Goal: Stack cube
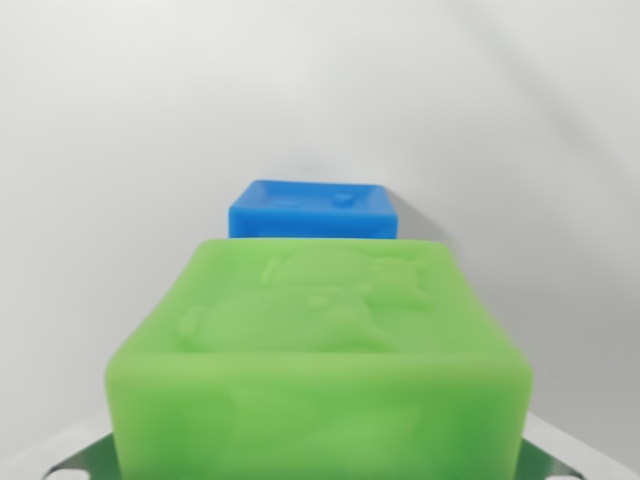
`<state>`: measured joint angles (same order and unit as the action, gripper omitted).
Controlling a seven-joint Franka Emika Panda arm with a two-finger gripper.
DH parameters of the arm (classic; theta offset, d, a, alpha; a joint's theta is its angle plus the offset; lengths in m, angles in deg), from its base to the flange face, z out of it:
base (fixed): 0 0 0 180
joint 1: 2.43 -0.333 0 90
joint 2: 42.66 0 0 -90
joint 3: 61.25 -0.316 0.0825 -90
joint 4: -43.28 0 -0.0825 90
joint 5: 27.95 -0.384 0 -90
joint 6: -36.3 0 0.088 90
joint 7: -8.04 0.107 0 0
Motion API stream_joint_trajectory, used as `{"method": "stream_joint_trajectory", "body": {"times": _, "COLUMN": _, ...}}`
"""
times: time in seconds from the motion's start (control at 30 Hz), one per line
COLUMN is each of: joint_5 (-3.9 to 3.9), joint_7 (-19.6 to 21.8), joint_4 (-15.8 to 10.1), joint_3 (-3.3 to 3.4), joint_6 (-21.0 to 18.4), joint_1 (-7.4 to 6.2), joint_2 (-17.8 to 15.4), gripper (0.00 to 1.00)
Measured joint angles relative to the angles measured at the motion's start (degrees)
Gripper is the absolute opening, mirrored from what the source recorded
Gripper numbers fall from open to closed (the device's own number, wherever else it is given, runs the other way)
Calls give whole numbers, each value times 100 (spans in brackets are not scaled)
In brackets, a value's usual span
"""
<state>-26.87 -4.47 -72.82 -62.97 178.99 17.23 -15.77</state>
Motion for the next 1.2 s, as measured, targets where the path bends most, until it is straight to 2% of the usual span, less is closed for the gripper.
{"method": "stream_joint_trajectory", "body": {"times": 0.63, "joint_5": 8, "joint_7": 0, "joint_4": 27, "joint_3": 15, "joint_6": 370, "joint_1": -12, "joint_2": 400, "gripper": 0}}
{"method": "stream_joint_trajectory", "body": {"times": 1.1, "joint_5": 9, "joint_7": 0, "joint_4": 45, "joint_3": 26, "joint_6": 465, "joint_1": -18, "joint_2": 514, "gripper": 0}}
{"method": "stream_joint_trajectory", "body": {"times": 1.13, "joint_5": 9, "joint_7": 0, "joint_4": 45, "joint_3": 26, "joint_6": 466, "joint_1": -18, "joint_2": 516, "gripper": 100}}
{"method": "stream_joint_trajectory", "body": {"times": 1.2, "joint_5": 9, "joint_7": 0, "joint_4": 45, "joint_3": 26, "joint_6": 467, "joint_1": -18, "joint_2": 517, "gripper": 100}}
